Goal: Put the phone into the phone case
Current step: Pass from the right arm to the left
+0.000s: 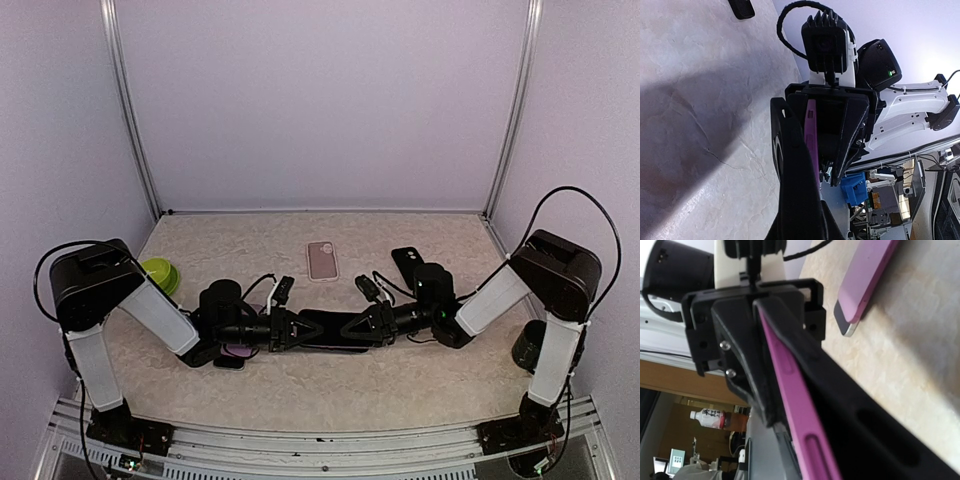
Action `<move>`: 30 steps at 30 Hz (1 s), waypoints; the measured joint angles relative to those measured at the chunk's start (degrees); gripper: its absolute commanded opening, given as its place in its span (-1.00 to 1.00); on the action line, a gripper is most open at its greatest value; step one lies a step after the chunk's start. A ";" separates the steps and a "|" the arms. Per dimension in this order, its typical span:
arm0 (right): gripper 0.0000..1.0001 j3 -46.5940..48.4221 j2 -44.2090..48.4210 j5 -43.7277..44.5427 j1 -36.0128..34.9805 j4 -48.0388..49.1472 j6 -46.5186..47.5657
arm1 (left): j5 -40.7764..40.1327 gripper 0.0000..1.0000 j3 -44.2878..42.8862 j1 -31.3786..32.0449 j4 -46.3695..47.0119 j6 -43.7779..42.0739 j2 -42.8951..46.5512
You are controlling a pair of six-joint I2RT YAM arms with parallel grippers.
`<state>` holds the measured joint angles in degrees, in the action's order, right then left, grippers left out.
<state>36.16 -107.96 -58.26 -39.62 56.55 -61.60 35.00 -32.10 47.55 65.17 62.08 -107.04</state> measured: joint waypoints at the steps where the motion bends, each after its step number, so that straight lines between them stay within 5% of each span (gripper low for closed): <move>1: -0.27 0.00 0.48 0.00 0.00 -0.94 0.55 | 0.13 -0.95 0.09 -0.04 0.04 -0.02 0.13; 22: -0.24 -2.43 15.13 3.45 4.72 -23.89 12.41 | -0.55 -1.00 1.18 -1.62 -1.44 -2.43 3.76; 30: 0.07 -3.93 22.32 3.69 7.93 -29.55 16.41 | -1.22 -1.00 1.92 -2.01 -3.80 -3.43 3.82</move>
<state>32.23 -85.65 -54.57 -31.68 27.00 -45.19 33.78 -30.17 45.54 61.36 58.65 -103.22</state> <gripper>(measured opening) 0.465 0.111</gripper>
